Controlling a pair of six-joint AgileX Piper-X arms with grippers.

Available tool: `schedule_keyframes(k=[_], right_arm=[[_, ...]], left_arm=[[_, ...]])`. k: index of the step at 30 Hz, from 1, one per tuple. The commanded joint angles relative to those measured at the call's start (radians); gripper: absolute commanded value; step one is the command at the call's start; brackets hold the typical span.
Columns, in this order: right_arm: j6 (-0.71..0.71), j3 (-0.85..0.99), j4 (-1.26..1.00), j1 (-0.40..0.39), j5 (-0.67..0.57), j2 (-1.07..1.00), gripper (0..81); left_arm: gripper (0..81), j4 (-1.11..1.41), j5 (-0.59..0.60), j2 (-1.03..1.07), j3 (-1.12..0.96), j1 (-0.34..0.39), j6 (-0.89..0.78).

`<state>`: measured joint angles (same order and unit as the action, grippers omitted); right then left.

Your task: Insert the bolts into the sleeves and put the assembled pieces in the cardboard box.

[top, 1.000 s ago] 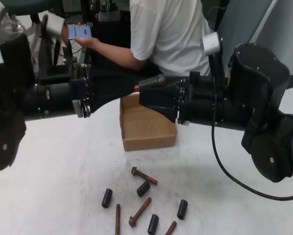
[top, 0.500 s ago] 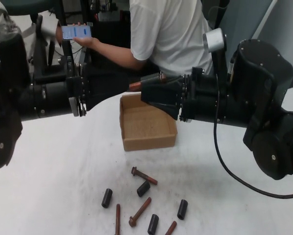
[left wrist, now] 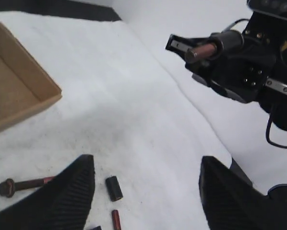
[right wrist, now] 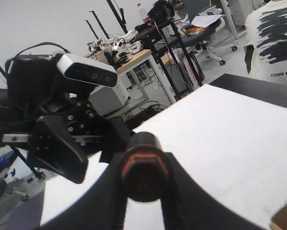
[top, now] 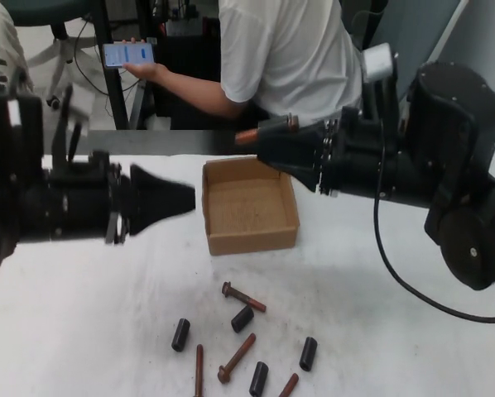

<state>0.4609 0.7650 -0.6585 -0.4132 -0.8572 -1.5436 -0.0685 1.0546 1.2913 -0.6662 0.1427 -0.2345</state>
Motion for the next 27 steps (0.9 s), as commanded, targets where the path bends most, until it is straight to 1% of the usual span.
schedule_keyframes(k=[1, 8, 10, 14, 18, 21, 25, 27], right_arm=[[-0.127, 0.038, 0.155, 0.005, 0.013, -0.025, 0.8], [-0.132, 0.149, 0.176, 0.017, 0.024, -0.162, 0.8], [-0.144, 0.192, 0.243, 0.029, 0.05, -0.202, 0.8], [-0.219, 0.269, 0.374, 0.059, 0.062, -0.268, 0.8], [-0.237, 0.319, 0.393, 0.086, 0.096, -0.318, 0.8], [-0.219, 0.351, 0.417, 0.1, 0.095, -0.356, 0.8], [-0.293, 0.382, 0.537, 0.103, 0.121, -0.391, 0.8], [-0.32, 0.383, 0.558, 0.103, 0.126, -0.4, 0.8]], left_arm=[[59.0, -0.087, -0.006, 0.002, -0.001, 0.004, 0.069], [59.0, -0.109, -0.004, -0.007, -0.001, 0.004, 0.084], [59.0, -0.109, -0.004, -0.01, -0.001, 0.004, 0.084], [59.0, -0.119, -0.004, -0.01, -0.001, 0.004, 0.084], [59.0, -0.13, -0.001, -0.013, -0.001, 0.004, 0.084], [59.0, -0.13, 0.002, -0.013, -0.001, 0.004, 0.084], [59.0, -0.13, 0.002, -0.013, -0.001, 0.004, 0.084], [59.0, -0.13, 0.002, -0.013, -0.001, 0.004, 0.084]])
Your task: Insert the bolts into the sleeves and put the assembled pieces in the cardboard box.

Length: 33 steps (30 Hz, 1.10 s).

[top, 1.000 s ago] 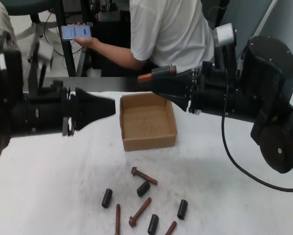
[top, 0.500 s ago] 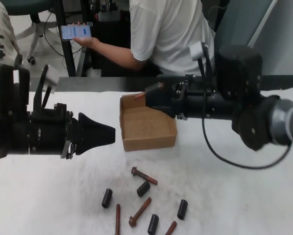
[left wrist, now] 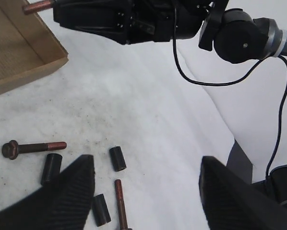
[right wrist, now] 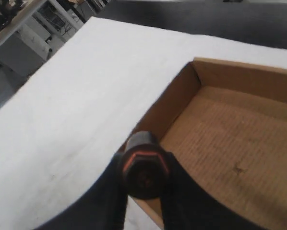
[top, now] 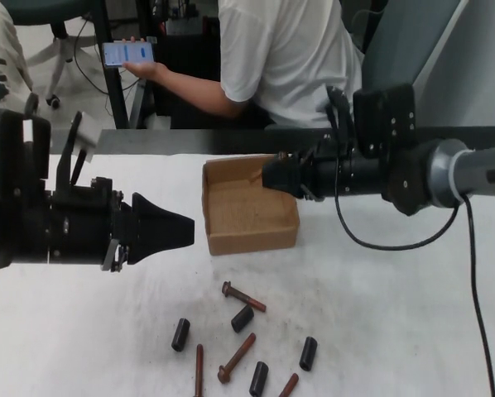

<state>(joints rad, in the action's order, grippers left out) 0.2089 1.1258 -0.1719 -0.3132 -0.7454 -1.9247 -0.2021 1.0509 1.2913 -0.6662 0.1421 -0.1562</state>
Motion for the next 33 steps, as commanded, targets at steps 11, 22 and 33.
schedule_keyframes(k=[11, 22, 33], right_arm=[[-0.073, 0.022, 0.082, -0.003, 0.044, -0.055, 0.8], [-0.087, 0.024, 0.101, -0.003, 0.058, -0.079, 0.8], [-0.115, 0.139, 0.172, -0.005, 0.078, -0.106, 0.8]], left_arm=[[59.0, 0.004, 0.006, -0.013, -0.001, 0.004, 0.008], [59.0, 0.004, 0.006, -0.013, -0.001, 0.004, 0.016], [59.0, 0.004, 0.006, -0.013, -0.001, 0.004, 0.016]])
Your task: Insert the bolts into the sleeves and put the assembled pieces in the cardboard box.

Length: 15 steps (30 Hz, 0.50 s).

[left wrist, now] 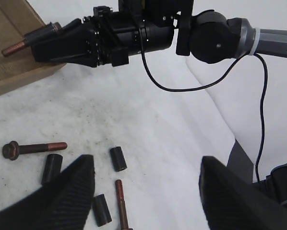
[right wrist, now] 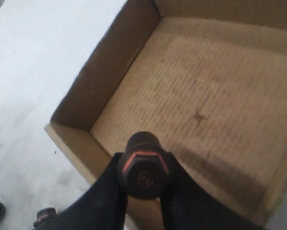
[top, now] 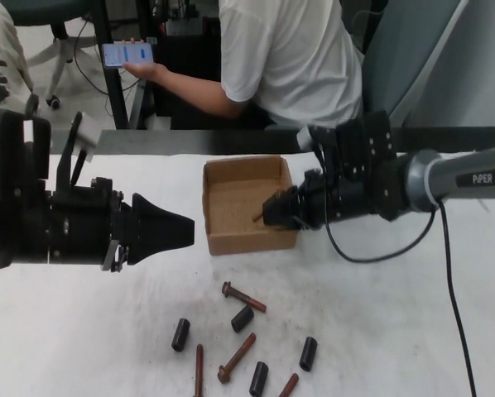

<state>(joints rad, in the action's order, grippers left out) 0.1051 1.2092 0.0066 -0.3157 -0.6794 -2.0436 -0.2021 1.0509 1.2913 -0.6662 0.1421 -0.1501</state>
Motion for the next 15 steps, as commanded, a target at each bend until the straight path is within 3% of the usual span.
schedule_keyframes(k=[1, 7, 15], right_arm=[[-0.012, 0.072, -0.007, -0.002, 0.026, 0.012, 0.8], [0.015, 0.145, -0.007, 0.0, 0.022, 0.012, 0.1], [0.02, 0.172, 0.066, -0.003, 0.0, -0.014, 13.0]], left_arm=[[59.0, 0.004, 0.006, -0.013, -0.001, 0.004, 0.01], [59.0, 0.004, 0.006, -0.013, -0.001, 0.004, 0.01], [59.0, 0.004, 0.006, -0.013, -0.001, 0.004, 0.01]])
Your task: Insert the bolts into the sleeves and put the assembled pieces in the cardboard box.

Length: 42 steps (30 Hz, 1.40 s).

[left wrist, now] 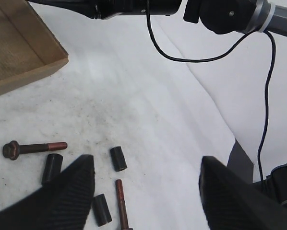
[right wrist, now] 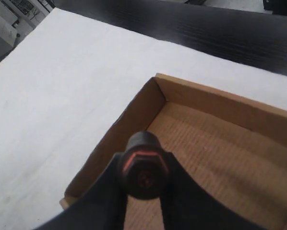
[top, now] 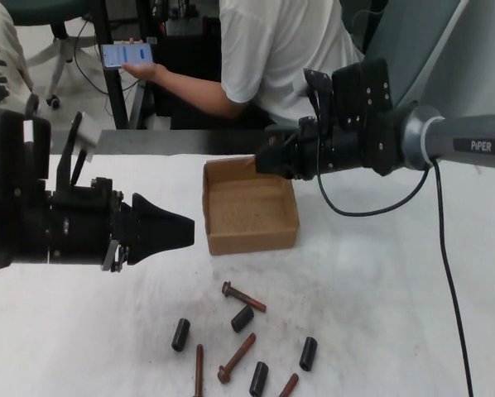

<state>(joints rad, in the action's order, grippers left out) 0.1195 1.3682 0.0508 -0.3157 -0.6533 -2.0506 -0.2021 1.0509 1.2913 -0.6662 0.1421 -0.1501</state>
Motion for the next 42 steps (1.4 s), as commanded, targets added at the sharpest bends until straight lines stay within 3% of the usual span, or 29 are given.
schedule_keyframes(k=[1, 9, 15, 24, 28, 30, 34, 37, 42], right_arm=[[0.008, 0.013, 0.022, -0.003, -0.035, -0.007, 13.9], [0.015, 0.015, 0.019, -0.003, -0.079, -0.007, 16.8], [0.08, 0.015, 0.019, -0.003, -0.078, -0.007, 42.8], [0.102, 0.015, 0.019, -0.001, -0.093, -0.007, 40.1], [0.157, 0.015, 0.019, 0.003, -0.178, 0.005, 40.0], [0.183, 0.015, 0.019, 0.01, -0.22, 0.023, 35.5], [0.17, 0.015, 0.019, 0.03, -0.415, 0.098, 1.1], [0.156, 0.015, 0.019, 0.036, -0.492, 0.194, 0.8], [0.104, 0.015, 0.072, 0.039, -0.486, 0.384, 0.8]], left_arm=[[59.0, 0.004, 0.006, -0.013, -0.001, 0.004, 0.01], [59.0, 0.004, 0.006, -0.013, -0.001, 0.004, 0.01], [59.0, 0.004, 0.006, -0.013, -0.001, 0.004, 0.01], [59.0, 0.004, 0.006, -0.013, -0.001, 0.004, 0.008], [58.6, 0.004, 0.006, -0.013, -0.001, 0.004, 0.008], [56.8, 0.004, -0.003, -0.013, -0.001, 0.004, 0.008], [40.9, 0.004, -0.08, -0.013, -0.004, 0.004, 0.04], [30.0, 0.004, -0.112, -0.013, -0.01, 0.004, 0.078], [32.9, -0.013, -0.254, -0.013, -0.012, 0.004, 0.109]])
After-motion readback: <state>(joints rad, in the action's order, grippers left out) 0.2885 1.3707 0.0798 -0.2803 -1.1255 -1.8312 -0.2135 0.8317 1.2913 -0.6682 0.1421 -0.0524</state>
